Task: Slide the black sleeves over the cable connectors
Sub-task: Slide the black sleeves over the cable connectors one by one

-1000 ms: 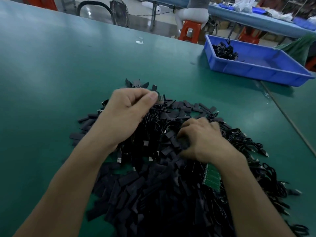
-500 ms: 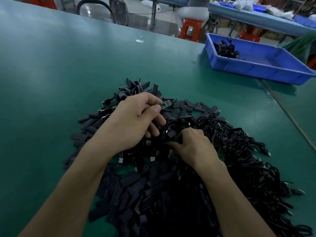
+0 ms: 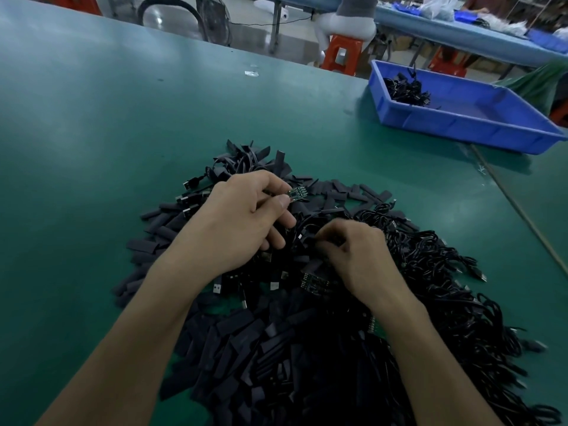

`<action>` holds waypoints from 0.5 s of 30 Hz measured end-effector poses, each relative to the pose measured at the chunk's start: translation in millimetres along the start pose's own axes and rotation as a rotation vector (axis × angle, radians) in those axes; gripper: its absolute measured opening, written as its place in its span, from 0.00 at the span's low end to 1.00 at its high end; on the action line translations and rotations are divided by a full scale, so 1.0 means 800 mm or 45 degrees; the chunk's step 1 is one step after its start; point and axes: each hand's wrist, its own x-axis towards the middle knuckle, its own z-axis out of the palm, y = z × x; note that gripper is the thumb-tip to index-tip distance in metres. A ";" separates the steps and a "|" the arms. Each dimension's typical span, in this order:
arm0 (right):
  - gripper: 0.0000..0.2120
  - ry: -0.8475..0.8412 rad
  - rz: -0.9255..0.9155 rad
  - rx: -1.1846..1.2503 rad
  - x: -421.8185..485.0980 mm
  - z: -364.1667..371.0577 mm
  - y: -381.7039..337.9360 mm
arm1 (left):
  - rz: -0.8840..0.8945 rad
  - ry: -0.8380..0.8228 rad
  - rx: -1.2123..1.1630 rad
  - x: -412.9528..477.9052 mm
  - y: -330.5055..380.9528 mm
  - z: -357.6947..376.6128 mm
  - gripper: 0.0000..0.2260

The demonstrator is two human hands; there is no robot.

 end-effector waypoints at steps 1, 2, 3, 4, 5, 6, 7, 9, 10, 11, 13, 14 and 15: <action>0.07 0.036 -0.031 0.113 0.001 -0.005 -0.001 | -0.001 -0.004 0.000 0.000 -0.001 0.000 0.07; 0.09 0.070 -0.049 0.244 0.000 -0.011 -0.004 | -0.004 -0.014 0.003 0.000 -0.002 0.001 0.07; 0.09 0.099 -0.065 0.384 0.000 -0.017 -0.007 | -0.005 -0.023 0.009 0.001 -0.003 0.002 0.07; 0.09 0.127 -0.092 0.499 0.000 -0.023 -0.011 | -0.005 -0.030 0.015 0.001 -0.004 0.002 0.07; 0.08 0.152 -0.128 0.581 0.000 -0.028 -0.016 | -0.005 -0.036 0.019 0.002 -0.004 0.003 0.07; 0.08 0.166 -0.159 0.643 -0.001 -0.032 -0.020 | -0.005 -0.041 0.018 0.002 -0.005 0.004 0.07; 0.08 0.164 -0.184 0.706 -0.001 -0.035 -0.023 | -0.004 -0.045 0.011 0.002 -0.005 0.004 0.07; 0.09 0.126 -0.209 0.815 -0.001 -0.039 -0.028 | -0.001 -0.042 -0.008 0.002 -0.004 0.004 0.07; 0.09 0.109 -0.215 0.845 -0.002 -0.039 -0.029 | 0.000 -0.037 -0.014 0.002 -0.004 0.004 0.08; 0.09 0.101 -0.218 0.862 -0.002 -0.039 -0.030 | 0.002 -0.031 -0.020 0.002 -0.004 0.003 0.08; 0.10 0.107 -0.222 0.886 -0.003 -0.038 -0.030 | 0.003 -0.026 -0.030 0.002 -0.004 0.003 0.07; 0.10 0.111 -0.221 0.890 -0.003 -0.037 -0.029 | 0.002 -0.027 -0.033 0.002 -0.003 0.003 0.07; 0.09 0.113 -0.222 0.886 -0.002 -0.037 -0.029 | 0.002 -0.029 -0.037 0.002 -0.003 0.003 0.07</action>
